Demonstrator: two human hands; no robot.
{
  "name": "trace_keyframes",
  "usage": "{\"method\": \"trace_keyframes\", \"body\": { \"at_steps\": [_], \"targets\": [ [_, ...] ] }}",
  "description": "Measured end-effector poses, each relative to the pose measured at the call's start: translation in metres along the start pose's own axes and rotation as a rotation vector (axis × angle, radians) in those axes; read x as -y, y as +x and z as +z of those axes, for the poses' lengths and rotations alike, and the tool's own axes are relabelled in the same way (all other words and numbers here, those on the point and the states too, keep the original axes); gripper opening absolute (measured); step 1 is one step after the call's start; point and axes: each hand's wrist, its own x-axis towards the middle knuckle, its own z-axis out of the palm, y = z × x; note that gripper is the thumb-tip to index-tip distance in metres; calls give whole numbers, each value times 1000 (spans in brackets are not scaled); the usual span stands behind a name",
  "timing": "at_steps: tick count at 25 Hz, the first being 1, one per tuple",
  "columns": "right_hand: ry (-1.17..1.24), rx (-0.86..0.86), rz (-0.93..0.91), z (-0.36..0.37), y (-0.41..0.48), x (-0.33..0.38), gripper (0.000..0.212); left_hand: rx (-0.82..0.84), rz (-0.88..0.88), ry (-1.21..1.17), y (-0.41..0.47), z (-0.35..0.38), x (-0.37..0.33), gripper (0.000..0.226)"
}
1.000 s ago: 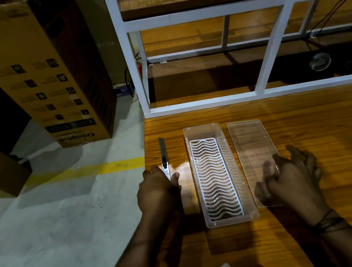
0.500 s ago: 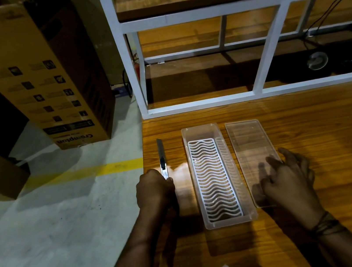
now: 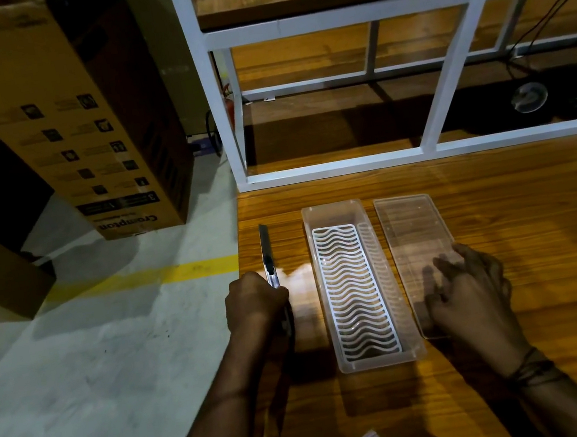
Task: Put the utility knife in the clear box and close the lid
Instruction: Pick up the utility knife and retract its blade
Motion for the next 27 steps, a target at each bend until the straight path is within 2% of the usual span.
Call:
{"method": "trace_keyframes", "body": {
  "at_steps": [4, 10, 16, 19, 23, 25, 27],
  "targets": [
    [-1, -17, -18, 0, -2, 2, 45, 40, -29, -40, 3, -2, 1, 38],
    [109, -60, -102, -8, 2, 7, 45, 67, -27, -229, 4, -4, 11, 25],
    [584, -111, -303, -14, -1, 34, 30, 167, -34, -629, -18, -20, 14, 21],
    [769, 2, -288, -18, -5, 55, 26, 247, -7, -816, -35, -27, 11, 23],
    [1131, 283, -126, -18, -1, 86, 16, 357, 63, -862, -60, -21, -1, 23],
    [1251, 395, -34, -20, 0, 100, 23, 377, 118, -856, -67, -13, -5, 26],
    [1262, 459, 2, -19, 0, 110, 31, 380, 207, -792, -71, -7, -6, 27]
  ]
}}
